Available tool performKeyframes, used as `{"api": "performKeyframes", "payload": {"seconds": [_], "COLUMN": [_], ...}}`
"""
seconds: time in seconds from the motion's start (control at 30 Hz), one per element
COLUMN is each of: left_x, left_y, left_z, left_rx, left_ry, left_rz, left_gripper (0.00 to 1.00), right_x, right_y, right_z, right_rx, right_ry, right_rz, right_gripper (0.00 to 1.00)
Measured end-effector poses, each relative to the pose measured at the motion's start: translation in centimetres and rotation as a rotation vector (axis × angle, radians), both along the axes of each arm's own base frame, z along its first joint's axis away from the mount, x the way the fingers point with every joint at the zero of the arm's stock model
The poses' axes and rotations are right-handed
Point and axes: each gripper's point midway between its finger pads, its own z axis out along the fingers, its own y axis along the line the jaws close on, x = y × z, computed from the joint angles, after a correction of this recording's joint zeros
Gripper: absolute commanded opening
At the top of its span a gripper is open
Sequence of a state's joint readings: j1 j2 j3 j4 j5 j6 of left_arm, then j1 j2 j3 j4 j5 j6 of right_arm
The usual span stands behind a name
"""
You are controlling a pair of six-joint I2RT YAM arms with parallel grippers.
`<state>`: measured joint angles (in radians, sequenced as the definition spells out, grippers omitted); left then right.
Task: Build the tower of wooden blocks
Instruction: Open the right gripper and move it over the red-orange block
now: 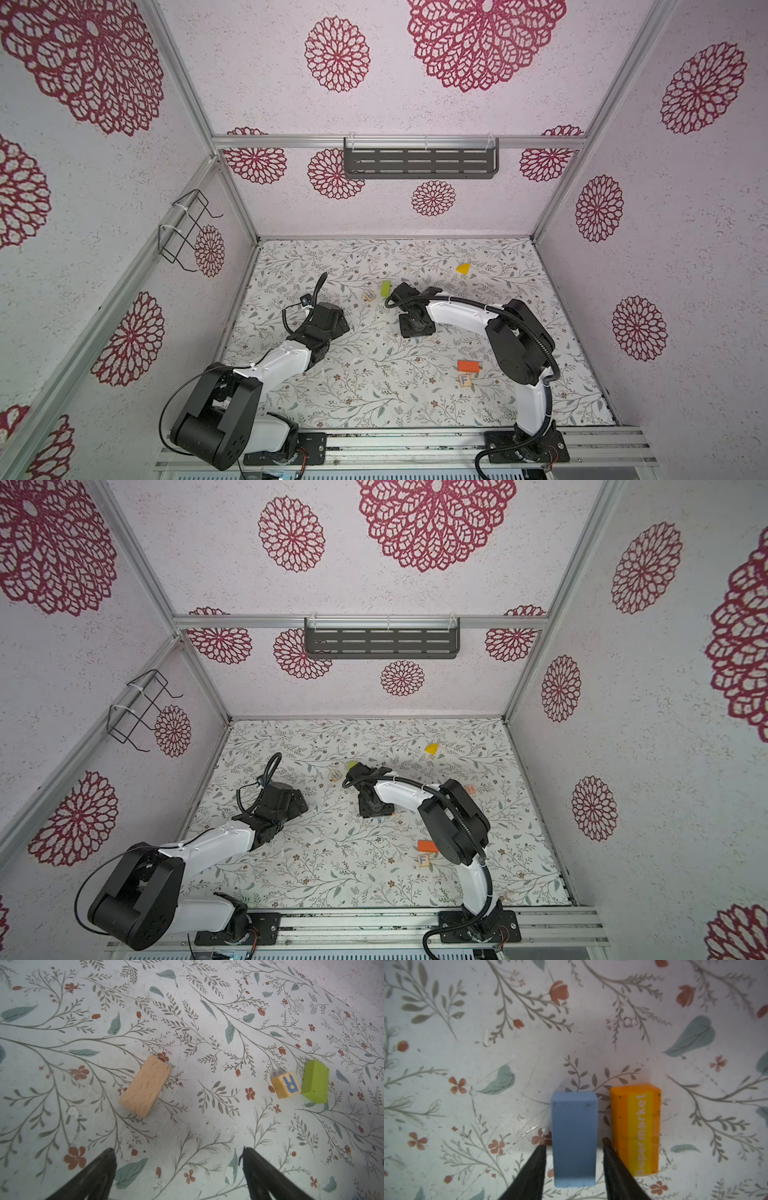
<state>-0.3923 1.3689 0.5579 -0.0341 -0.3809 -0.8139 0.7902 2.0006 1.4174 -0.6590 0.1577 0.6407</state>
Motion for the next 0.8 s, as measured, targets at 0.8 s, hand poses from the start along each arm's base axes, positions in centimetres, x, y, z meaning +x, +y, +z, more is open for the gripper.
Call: {"api": "performKeyframes", "payload": {"seconds": [0.8], "left_x": [-2.7], "left_y": [-4.1], "left_z": [10.6], "left_rx": [-0.077], "left_ry": [-0.130], "left_rz": [-0.163], "left_gripper": [0.97], "right_x": [-3.0], "right_y": [-2.9], "right_z": [16.3], "right_rx": [0.199], "right_ry": [-0.272], "right_rz": [0.139], "right_gripper": [0.45]}}
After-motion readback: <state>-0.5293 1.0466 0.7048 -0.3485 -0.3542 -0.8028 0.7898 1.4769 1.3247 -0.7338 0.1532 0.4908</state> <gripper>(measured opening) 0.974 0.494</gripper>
